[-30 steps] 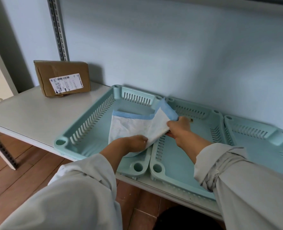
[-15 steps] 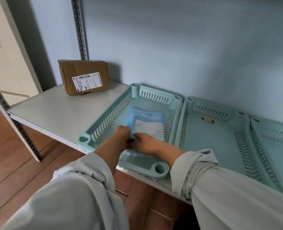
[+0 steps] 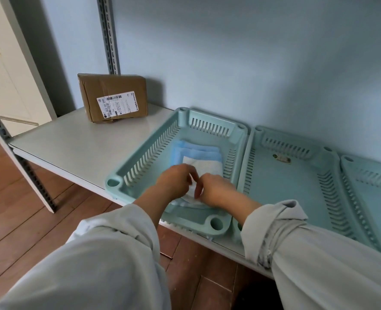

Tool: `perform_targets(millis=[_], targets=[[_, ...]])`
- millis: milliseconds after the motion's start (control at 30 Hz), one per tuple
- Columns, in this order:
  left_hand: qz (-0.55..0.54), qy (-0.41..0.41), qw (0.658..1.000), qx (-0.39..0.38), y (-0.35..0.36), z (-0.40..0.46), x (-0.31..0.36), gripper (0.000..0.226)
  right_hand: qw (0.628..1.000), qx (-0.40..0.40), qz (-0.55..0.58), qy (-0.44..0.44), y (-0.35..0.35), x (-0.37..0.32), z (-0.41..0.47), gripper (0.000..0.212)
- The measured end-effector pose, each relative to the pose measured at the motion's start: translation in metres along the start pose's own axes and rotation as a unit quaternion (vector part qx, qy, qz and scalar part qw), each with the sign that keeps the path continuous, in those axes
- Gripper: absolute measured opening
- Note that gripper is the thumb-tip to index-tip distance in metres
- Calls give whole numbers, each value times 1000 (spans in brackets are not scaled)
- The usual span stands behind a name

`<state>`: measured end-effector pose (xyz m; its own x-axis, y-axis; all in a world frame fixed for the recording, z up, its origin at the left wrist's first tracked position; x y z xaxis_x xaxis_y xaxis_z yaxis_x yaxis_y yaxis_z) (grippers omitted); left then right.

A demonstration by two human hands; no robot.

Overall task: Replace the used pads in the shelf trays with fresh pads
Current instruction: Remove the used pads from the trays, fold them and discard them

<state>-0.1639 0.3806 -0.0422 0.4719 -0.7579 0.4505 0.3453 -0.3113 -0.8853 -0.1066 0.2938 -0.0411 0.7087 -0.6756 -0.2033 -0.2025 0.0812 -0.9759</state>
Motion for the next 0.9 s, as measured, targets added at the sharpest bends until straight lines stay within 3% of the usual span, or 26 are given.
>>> perform_targets(millis=[67,233,367,467,567,633,700,800,900], targets=[[5,5,995,-98,16,-6,1,31,998,-55,1,-13,6,2,-2,30],[42,1,993,-113,20,4,-3,37,995,-49,-73,-54,-8,8,-3,39],[102,122,973,-166,30,-8,9,78,984,-18,-149,-91,-4,10,-10,42],[121,132,962,-208,38,-15,-2,96,984,35,-145,-100,-8,8,-10,29],[135,113,970,-170,27,-14,-7,83,991,85,-59,-89,-21,9,-11,24],[123,101,979,-131,15,-10,-8,55,991,97,23,-89,-28,11,-11,21],[111,81,983,-120,4,-6,-11,39,992,56,39,-110,-28,14,-15,29],[102,73,977,-171,-6,-8,-12,31,992,-30,-34,-114,-19,23,-24,59],[104,70,969,-215,-16,-13,-11,23,992,-9,-46,-114,-14,21,-23,31]])
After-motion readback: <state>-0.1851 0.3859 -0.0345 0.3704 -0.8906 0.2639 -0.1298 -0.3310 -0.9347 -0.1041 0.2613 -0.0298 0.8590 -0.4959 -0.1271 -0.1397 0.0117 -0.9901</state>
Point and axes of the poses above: each hand's wrist, its own z-axis towards the middle knuckle, its own y-axis out of the palm, x = y × z, the point moved 6 cm from there along z, towards the middle knuckle, and after that the axes turned 12 degrees about x, right-handed, at the moved point
